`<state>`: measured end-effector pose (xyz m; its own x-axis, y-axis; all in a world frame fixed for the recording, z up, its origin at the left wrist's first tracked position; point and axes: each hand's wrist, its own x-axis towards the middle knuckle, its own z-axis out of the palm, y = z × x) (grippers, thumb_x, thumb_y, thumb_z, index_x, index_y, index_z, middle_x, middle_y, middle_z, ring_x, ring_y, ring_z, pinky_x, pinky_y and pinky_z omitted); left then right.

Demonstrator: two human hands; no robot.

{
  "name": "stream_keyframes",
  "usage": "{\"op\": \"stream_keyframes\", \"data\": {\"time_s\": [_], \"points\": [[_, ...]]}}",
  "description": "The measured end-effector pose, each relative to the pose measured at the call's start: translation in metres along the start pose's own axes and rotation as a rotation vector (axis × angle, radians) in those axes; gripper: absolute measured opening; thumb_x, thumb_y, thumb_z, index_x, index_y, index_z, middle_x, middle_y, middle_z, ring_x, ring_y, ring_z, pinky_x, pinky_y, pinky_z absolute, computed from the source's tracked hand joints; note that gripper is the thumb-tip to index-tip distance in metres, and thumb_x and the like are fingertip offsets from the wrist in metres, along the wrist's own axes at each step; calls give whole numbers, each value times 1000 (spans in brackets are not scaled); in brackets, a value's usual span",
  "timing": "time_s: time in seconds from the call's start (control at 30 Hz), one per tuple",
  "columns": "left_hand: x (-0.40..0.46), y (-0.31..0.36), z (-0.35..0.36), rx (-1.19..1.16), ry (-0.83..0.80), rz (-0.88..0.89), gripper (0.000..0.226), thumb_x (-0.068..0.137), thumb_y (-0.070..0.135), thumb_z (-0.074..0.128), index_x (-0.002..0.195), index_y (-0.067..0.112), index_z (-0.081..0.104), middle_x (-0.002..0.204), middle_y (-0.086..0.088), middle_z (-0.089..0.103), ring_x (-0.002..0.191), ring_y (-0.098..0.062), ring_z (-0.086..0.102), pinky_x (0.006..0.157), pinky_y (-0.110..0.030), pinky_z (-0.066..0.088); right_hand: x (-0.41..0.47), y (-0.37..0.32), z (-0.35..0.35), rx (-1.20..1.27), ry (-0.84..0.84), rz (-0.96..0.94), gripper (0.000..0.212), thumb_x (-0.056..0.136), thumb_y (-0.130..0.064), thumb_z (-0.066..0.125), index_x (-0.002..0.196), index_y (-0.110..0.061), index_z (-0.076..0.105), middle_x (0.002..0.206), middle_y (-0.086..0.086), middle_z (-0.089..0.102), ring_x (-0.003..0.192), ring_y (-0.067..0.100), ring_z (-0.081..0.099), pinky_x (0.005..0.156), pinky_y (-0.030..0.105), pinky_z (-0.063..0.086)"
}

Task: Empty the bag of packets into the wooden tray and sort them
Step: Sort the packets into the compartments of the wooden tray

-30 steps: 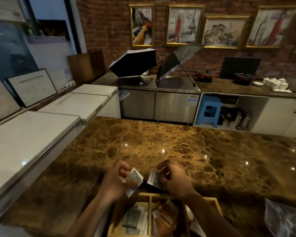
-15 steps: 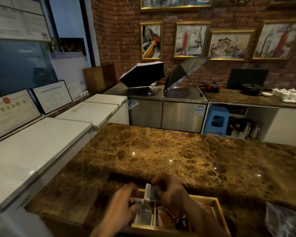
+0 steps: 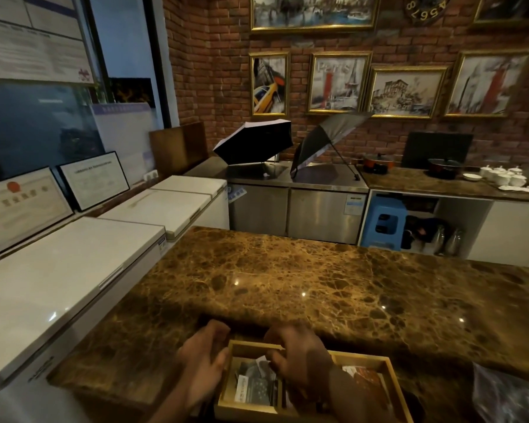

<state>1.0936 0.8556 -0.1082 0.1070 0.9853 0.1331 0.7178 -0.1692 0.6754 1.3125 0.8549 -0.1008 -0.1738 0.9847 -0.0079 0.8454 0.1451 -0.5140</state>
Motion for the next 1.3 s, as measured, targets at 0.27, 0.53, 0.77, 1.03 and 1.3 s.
{"op": "stream_keyframes", "data": {"time_s": [0.27, 0.53, 0.77, 1.03, 1.3], "points": [[17, 21, 20, 106, -155, 36, 58, 89, 50, 63, 142, 45, 40, 147, 13, 43, 135, -8, 41, 114, -31, 35, -18, 21, -22, -48, 44, 90, 32, 94, -43, 59, 126, -37, 60, 135, -7, 56, 122, 13, 52, 104, 31, 44], [37, 69, 64, 283, -269, 136, 80, 84, 75, 46, 152, 39, 27, 162, 7, 27, 149, -17, 21, 123, -39, 20, -67, 82, -67, -117, 92, 193, 47, 90, -59, 59, 130, -33, 57, 135, -8, 55, 125, 16, 52, 104, 36, 47], [40, 139, 124, 322, -321, 323, 85, 80, 81, 40, 151, 36, 29, 157, 8, 34, 144, -15, 28, 118, -34, 22, -131, 155, -115, -122, 151, 384, 58, 92, -58, 56, 142, -29, 50, 149, -1, 50, 135, 21, 48, 112, 34, 40], [26, 232, 194, 261, -447, 455, 82, 79, 82, 43, 150, 41, 29, 150, 12, 37, 139, -14, 34, 113, -35, 34, -214, 233, -160, -172, 268, 591, 69, 88, -57, 59, 150, -36, 35, 155, -1, 39, 142, 28, 38, 113, 41, 40], [-3, 305, 263, 349, -648, 487, 101, 66, 82, 57, 151, 47, 16, 164, 11, 16, 151, -20, 13, 121, -39, 15, -284, 298, -173, -203, 303, 665, 91, 76, -70, 66, 153, -39, 28, 155, -4, 33, 137, 22, 38, 109, 39, 43]]}}
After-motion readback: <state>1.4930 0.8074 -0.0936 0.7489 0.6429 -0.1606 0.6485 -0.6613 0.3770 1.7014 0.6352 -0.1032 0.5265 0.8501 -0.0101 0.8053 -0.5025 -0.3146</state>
